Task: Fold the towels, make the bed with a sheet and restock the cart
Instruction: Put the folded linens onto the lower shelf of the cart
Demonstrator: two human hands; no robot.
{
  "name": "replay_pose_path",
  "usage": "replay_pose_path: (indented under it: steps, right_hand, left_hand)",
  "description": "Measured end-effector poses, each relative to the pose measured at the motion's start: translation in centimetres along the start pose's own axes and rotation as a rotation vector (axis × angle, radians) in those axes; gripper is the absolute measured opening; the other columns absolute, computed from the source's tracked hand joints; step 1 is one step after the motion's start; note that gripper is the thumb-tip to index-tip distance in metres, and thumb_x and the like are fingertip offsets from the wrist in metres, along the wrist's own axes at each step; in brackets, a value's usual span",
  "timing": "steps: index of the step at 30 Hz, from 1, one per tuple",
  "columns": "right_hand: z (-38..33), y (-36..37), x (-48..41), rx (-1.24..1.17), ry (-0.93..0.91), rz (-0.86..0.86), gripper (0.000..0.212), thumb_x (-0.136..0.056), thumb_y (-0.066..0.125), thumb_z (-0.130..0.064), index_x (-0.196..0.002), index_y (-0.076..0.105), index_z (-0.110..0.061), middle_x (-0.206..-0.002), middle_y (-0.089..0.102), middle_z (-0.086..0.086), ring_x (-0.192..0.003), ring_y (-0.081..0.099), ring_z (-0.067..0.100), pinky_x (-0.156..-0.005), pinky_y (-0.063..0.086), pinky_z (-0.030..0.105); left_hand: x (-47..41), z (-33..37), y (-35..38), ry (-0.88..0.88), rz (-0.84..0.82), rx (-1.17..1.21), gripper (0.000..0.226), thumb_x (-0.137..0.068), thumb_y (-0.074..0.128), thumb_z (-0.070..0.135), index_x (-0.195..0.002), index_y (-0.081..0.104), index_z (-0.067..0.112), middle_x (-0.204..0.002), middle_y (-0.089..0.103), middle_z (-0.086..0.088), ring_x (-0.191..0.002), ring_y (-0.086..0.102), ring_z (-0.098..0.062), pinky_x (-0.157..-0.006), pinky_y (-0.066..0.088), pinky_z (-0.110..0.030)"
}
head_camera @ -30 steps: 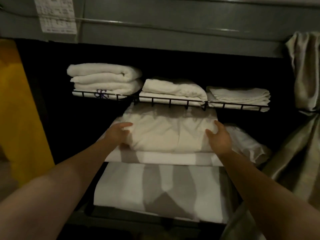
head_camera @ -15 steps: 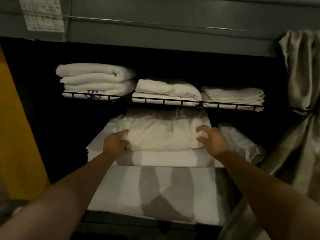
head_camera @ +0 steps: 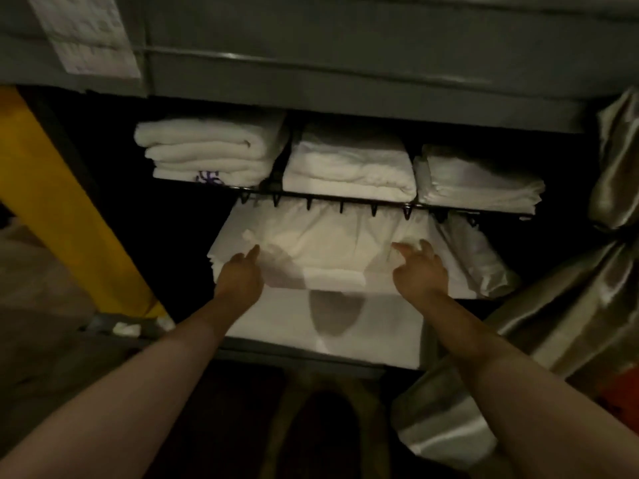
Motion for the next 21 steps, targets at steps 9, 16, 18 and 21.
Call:
replay_pose_path:
  steps: [9, 16, 18, 21]
  right_hand:
    - [-7.5, -7.6, 16.5, -0.333, 0.129, -0.391, 0.034, -0.093, 0.043, -0.013, -0.123, 0.058, -0.019, -0.106, 0.063, 0.006, -0.079, 0.057, 0.018, -0.067, 0.042, 0.025]
    - [-8.0, -7.8, 24.1, -0.176, 0.141, -0.540, 0.030, -0.095, 0.047, -0.017, -0.121, 0.061, -0.017, -0.121, 0.063, 0.006, -0.109, 0.057, 0.024, -0.086, 0.042, 0.026]
    - [-8.8, -7.7, 24.2, -0.192, 0.164, -0.528, 0.028, -0.094, 0.047, -0.016, -0.117, 0.064, -0.018, -0.118, 0.065, 0.005, -0.105, 0.059, 0.023, -0.082, 0.043, 0.024]
    - [-11.9, -7.9, 22.5, -0.227, 0.142, -0.513, 0.029, -0.093, 0.046, -0.015, -0.115, 0.066, -0.018, -0.113, 0.066, 0.005, -0.101, 0.060, 0.023, -0.083, 0.046, 0.028]
  left_hand:
    - [20.2, -1.0, -10.3, -0.432, -0.225, 0.350, 0.032, -0.101, 0.038, 0.023, -0.124, 0.058, 0.017, -0.107, 0.064, -0.004, -0.094, 0.059, -0.018, -0.071, 0.044, -0.028]
    - [27.9, -8.3, -14.9, -0.597, -0.274, 0.282, 0.028, -0.099, 0.038, 0.012, -0.111, 0.064, 0.011, -0.101, 0.067, -0.009, -0.083, 0.058, -0.018, -0.066, 0.042, -0.026]
    - [29.1, -9.5, -14.8, -0.612, -0.311, 0.270, 0.028, -0.098, 0.039, 0.010, -0.108, 0.065, 0.011, -0.100, 0.067, -0.008, -0.078, 0.056, -0.015, -0.062, 0.040, -0.021]
    - [29.1, -10.2, -15.3, -0.637, -0.297, 0.337, 0.024, -0.097, 0.041, 0.012, -0.101, 0.065, 0.015, -0.087, 0.066, -0.002, -0.075, 0.059, -0.017, -0.070, 0.047, -0.030]
Point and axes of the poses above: each hand's wrist, its own x-axis away from the middle knuckle, its own y-axis out of the palm, z = x × y, the point moved 10 cm from there along -x, towards the middle knuckle
